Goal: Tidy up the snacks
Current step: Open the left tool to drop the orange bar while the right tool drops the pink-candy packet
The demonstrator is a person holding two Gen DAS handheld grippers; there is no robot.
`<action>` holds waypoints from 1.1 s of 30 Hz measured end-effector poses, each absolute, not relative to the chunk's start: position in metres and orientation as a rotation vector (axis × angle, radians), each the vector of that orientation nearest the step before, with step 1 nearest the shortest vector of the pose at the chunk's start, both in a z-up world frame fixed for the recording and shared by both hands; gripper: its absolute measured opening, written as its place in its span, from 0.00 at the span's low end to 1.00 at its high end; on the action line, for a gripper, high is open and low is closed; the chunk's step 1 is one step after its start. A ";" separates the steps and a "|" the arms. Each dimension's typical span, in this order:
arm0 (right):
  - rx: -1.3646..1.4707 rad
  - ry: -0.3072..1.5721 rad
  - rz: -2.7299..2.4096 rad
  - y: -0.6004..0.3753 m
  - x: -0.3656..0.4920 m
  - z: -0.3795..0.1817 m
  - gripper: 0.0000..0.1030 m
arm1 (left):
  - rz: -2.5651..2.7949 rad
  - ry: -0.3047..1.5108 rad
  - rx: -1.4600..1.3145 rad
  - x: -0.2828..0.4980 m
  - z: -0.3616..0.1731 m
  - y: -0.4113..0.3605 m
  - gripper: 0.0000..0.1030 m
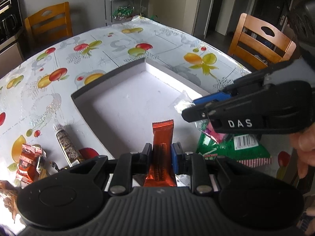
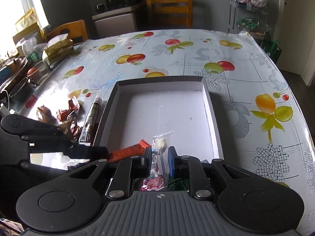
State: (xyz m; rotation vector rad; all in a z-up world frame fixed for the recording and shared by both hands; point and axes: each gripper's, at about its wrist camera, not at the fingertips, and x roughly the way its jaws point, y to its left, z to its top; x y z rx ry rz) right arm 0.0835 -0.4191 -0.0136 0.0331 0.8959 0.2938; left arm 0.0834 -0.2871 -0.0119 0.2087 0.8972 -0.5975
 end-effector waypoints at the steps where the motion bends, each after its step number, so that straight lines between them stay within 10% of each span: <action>1: 0.033 0.897 0.296 -0.419 0.084 -0.014 0.19 | -0.596 0.898 0.208 0.084 -0.013 -0.288 0.18; 21: 0.026 0.915 0.305 -0.422 0.092 -0.024 0.19 | -0.632 0.871 0.232 0.076 -0.012 -0.300 0.21; 33: 0.020 0.894 0.316 -0.418 0.094 -0.018 0.19 | -0.596 0.801 0.236 0.070 0.000 -0.297 0.40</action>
